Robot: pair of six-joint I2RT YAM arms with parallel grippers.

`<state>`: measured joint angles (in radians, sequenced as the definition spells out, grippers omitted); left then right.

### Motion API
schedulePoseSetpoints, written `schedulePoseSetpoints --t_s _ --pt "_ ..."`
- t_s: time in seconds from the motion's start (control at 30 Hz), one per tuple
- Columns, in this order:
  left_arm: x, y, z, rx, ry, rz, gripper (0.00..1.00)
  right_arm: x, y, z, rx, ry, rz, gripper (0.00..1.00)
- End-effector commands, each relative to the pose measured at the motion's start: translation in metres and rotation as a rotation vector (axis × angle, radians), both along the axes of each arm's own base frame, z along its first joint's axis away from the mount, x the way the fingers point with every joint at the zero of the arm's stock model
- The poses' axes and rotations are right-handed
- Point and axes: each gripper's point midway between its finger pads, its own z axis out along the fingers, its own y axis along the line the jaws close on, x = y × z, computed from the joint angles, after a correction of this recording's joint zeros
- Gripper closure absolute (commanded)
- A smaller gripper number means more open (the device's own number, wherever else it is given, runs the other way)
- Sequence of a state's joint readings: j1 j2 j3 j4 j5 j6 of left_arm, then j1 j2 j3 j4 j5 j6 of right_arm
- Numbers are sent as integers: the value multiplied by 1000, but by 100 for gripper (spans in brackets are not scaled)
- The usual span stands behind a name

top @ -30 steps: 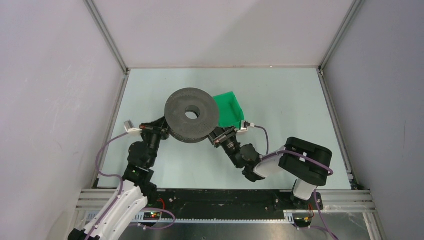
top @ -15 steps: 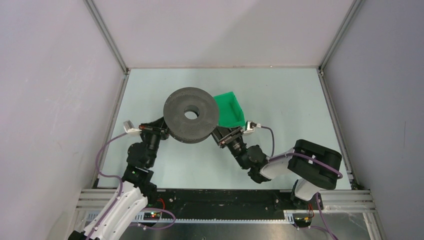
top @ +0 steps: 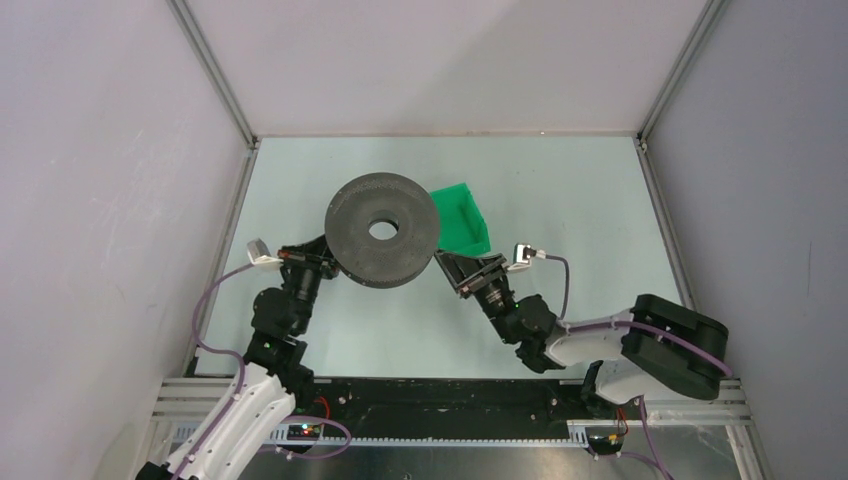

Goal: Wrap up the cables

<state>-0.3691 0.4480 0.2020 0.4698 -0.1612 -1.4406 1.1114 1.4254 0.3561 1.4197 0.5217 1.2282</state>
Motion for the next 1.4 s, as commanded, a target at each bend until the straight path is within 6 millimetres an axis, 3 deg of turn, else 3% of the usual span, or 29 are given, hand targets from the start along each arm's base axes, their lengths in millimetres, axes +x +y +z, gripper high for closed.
schedulePoseSetpoints --t_s 0.0,0.1,0.2,0.23,0.27,0.33,0.5,0.6,0.63,0.7,0.97,1.13,1.37 --pt "-19 4 61 -97 -184 -21 100 0 -14 -9 -93 4 -69 69" --pt "-18 3 61 -86 -183 -23 100 -3 -26 -10 -126 13 -95 69" --pt "-16 0 63 -59 -187 -27 100 -9 -33 -25 -249 -10 -116 69" --pt "-16 -2 63 -49 -188 -35 100 -11 -39 -20 -259 -29 -134 69" --pt "-15 -3 63 -37 -187 -35 100 -14 -41 -35 -347 -33 -143 68" --pt "-13 -6 60 -23 -178 -44 100 -15 -62 -32 -401 -31 -206 64" --pt "-2 -8 47 23 -140 -38 100 -17 -104 -31 -599 -42 -299 32" --pt "6 -3 41 51 -125 -10 100 -22 -131 -33 -677 -46 -333 4" --pt "10 -1 38 67 -118 -1 100 -23 -135 -34 -689 -47 -337 2" --pt "16 4 36 91 -113 14 100 -26 -148 -43 -741 -38 -340 1" --pt "40 29 27 161 -105 39 100 -36 -175 -40 -724 -47 -344 1" --pt "63 67 12 205 -56 125 100 -37 -183 -40 -732 -44 -363 1" --pt "90 99 3 249 -54 130 100 -35 -190 -50 -766 -17 -389 1"
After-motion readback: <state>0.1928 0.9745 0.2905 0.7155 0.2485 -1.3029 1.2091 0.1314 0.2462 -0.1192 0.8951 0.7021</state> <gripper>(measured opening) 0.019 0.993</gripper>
